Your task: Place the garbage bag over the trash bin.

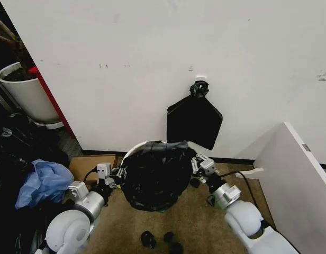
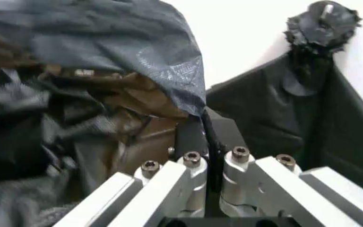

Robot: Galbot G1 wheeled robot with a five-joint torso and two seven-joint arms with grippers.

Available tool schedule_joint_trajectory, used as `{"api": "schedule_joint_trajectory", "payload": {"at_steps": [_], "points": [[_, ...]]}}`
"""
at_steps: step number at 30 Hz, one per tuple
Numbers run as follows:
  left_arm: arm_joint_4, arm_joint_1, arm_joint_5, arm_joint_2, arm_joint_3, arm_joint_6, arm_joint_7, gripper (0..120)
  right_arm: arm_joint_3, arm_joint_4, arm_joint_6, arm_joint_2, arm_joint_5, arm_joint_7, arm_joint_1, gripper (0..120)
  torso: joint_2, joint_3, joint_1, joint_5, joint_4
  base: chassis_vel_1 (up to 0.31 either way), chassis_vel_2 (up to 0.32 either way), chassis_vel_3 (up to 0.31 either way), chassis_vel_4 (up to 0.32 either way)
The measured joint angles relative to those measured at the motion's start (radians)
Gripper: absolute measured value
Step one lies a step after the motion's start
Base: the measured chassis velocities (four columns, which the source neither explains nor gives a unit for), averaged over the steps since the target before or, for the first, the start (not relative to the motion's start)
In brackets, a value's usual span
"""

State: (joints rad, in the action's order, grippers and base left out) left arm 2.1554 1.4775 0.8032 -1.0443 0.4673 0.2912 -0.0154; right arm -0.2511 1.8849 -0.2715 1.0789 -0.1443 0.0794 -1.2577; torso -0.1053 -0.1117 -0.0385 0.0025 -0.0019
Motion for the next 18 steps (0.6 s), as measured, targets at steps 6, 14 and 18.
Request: {"api": "schedule_joint_trajectory", "payload": {"at_steps": [6,14,18], "points": [[0.017,-0.005,0.059,-0.013,0.011,-0.01,0.027,4,-0.028,-0.062,-0.052,0.003,-0.031,0.056,-0.013,0,0.0,0.0,0.0,0.0001,-0.0001,0.0,0.0,0.0,0.0],[0.055,-0.007,0.12,-0.002,0.016,0.004,0.066,4,-0.061,-0.173,-0.139,0.019,-0.141,0.151,-0.015,0,0.0,0.0,0.0,0.0002,-0.0001,0.0,0.0,0.0,0.0],[0.06,-0.017,0.147,-0.014,0.016,0.004,0.053,4,-0.044,-0.211,-0.225,0.024,-0.22,0.235,-0.004,0,0.0,0.0,0.0,0.0001,-0.0001,0.0,0.0,0.0,0.0]]}}
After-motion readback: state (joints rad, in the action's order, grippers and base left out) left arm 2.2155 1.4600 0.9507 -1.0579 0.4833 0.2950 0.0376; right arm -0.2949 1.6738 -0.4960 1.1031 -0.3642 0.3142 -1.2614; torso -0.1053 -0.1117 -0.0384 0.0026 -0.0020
